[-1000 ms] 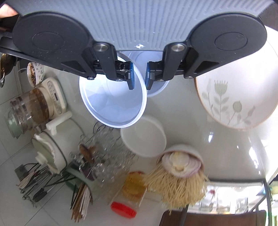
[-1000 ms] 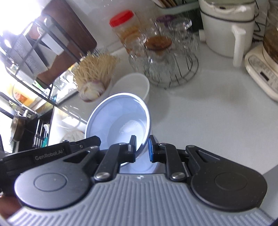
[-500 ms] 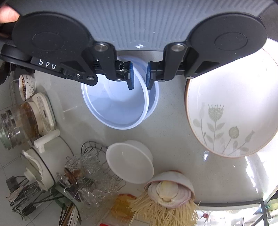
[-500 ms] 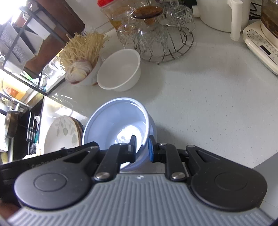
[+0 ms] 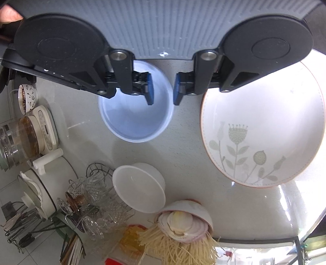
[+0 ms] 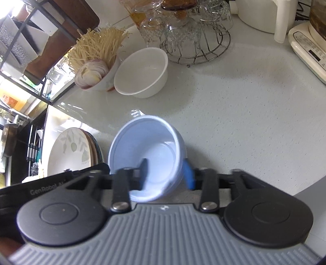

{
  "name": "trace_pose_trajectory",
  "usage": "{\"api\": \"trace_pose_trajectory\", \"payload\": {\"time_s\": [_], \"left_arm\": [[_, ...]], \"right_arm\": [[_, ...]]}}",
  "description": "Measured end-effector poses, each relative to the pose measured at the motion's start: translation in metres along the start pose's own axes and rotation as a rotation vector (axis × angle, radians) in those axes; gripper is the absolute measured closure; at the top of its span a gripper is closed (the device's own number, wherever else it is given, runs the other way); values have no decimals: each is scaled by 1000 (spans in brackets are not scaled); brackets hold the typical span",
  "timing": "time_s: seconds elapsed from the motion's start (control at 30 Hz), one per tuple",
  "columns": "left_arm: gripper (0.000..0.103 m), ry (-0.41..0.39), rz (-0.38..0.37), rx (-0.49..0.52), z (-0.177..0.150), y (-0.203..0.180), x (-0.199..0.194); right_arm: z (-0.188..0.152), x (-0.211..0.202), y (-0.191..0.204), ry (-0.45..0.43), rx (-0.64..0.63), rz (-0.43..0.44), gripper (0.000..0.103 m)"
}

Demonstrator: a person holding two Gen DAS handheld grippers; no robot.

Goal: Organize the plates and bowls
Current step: 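Lower the bowl into the first bowl and open both grippers, then move both grippers toward the white ceramic bowl by the cup rack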

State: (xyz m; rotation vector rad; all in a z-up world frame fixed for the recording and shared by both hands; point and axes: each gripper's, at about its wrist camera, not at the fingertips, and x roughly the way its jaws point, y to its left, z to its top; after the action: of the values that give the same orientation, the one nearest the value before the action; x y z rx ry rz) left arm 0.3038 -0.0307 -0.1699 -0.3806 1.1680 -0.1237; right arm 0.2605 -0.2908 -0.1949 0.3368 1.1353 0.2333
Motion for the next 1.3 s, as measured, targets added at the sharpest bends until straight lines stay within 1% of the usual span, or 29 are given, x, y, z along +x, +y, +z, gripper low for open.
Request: {"api": "trace_pose_trajectory", "payload": {"time_s": [0.23,0.57,0.9,1.1,1.3], "left_arm": [[75,-38,-5,15,5,1,-16],[75,-118,-31,107,15,-24,-46],[75,-200,-41,165,17,-38,-77],[75,-248,-38,196,12,-42,-92],[75,-266,-36,214,3,-39,-102]], "right_arm": [[0,-11,2,-31,0,-18,56],[8,-44,11,-150,-19,9,56],[15,-74,13,-264,-39,30,56],[14,-92,17,-348,-99,50,56],[4,-101,26,-383,-153,53,56]]}}
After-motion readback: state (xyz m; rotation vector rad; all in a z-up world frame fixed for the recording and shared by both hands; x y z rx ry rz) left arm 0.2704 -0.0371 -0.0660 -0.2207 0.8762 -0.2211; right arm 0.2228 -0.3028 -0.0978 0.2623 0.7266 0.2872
